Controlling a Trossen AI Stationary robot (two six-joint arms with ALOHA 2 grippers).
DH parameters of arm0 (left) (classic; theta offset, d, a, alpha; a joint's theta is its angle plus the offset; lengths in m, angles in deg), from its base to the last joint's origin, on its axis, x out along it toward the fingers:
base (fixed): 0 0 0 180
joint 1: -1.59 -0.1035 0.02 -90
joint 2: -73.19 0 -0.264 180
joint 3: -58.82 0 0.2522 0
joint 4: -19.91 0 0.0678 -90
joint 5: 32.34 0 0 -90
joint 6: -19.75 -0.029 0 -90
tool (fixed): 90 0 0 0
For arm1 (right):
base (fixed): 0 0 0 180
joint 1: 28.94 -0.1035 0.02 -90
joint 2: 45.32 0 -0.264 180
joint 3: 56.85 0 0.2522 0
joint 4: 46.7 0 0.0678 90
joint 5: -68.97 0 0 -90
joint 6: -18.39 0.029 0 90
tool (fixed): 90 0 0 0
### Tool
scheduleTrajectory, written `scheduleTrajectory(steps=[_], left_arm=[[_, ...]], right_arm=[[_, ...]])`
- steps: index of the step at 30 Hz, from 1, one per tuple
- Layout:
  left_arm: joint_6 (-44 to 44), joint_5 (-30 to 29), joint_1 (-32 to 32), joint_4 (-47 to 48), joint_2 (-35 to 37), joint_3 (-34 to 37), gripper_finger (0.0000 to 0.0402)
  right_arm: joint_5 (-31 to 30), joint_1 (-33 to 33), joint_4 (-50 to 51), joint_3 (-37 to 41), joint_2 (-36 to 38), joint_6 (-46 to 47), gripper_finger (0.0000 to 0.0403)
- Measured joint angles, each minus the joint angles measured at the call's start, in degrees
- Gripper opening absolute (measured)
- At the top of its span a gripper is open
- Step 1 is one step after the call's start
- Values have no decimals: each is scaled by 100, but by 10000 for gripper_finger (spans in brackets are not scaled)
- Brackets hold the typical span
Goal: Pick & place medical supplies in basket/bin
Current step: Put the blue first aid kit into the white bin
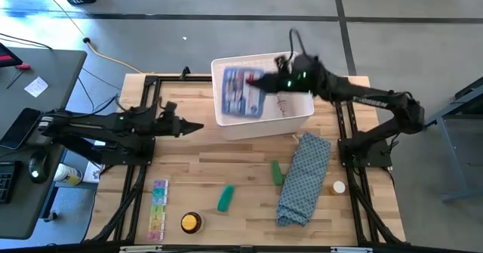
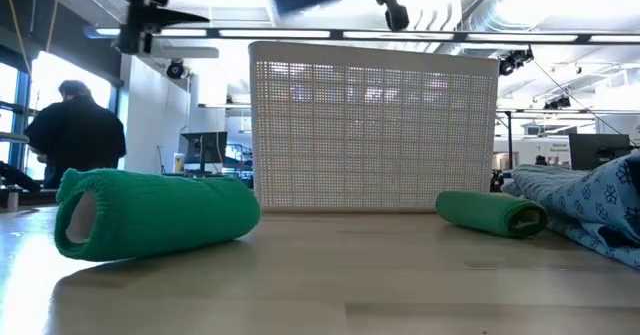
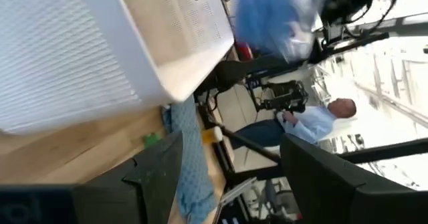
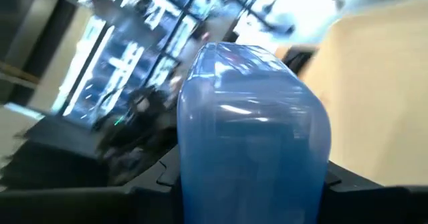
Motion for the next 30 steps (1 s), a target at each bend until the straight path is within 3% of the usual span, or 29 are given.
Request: scheduleTrajectory(steps=[4,8,14,21,24,30], left_arm=[[-50,-51,-18,-918,-672,-107,285],[-656,-63,-14,-861,-1353,-777,285],[-1994,-503,-13,811,-2279,-2442,285],[-3245,-1401,-15,2651,-2875,-4382,285],[-3547,-1754,-127,3000,-2919,-4966,285],[-4036,-1781,-435,3160,-2899,-5621,285]], right_arm=[[526,812,257,0,-94,-454,155],[983,1298,666,0,-409,-1033,155],[1084,1482,815,0,-1020,-1671,155],[1356,1463,736,0,-1966,-1595,155],[1399,1406,728,2,-2336,-1306,155],[1475,1286,497,2,-2736,-974,160]])
